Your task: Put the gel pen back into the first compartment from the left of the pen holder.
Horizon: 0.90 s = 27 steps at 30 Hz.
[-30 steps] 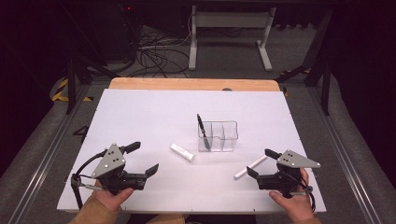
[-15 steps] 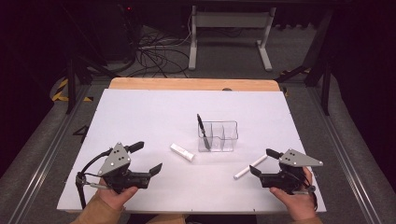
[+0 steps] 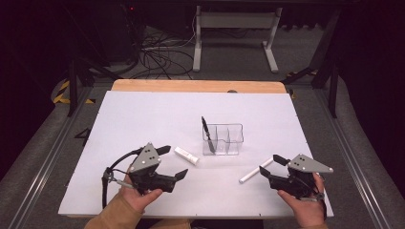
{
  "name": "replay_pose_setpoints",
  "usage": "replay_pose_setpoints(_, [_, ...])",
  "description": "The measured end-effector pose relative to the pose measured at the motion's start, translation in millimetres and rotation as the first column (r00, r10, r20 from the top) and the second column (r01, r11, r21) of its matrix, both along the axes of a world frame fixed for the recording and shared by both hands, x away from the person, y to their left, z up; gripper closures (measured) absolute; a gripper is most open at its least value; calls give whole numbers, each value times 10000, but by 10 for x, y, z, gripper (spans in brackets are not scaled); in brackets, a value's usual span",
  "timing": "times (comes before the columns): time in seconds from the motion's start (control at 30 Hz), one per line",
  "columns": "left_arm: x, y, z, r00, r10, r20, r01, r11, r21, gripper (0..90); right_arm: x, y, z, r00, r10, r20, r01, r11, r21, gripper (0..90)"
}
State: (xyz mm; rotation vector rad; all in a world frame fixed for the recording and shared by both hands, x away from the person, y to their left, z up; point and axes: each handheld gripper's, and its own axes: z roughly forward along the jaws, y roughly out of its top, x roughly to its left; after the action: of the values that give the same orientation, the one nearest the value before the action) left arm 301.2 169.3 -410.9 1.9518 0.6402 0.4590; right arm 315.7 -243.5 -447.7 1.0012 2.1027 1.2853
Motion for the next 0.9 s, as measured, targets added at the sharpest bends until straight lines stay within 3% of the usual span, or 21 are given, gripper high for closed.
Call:
replay_pose_setpoints(0.2, [89,-309,-37,9981,-519,-330,529,9981,318,129,-48,-51,32,9993,-257,282,256,9997,48,368])
replay_pose_setpoints(0.43, [186,-557,-101,9934,-776,-848,821,9953,518,141,-64,-75,47,9987,-384,328,383,9993,36,365])
replay_pose_setpoints(0.9, [272,-942,-200,9876,-1173,-1047,1259,9888,802,160,-61,-83,43,9993,-335,141,334,9994,107,373])
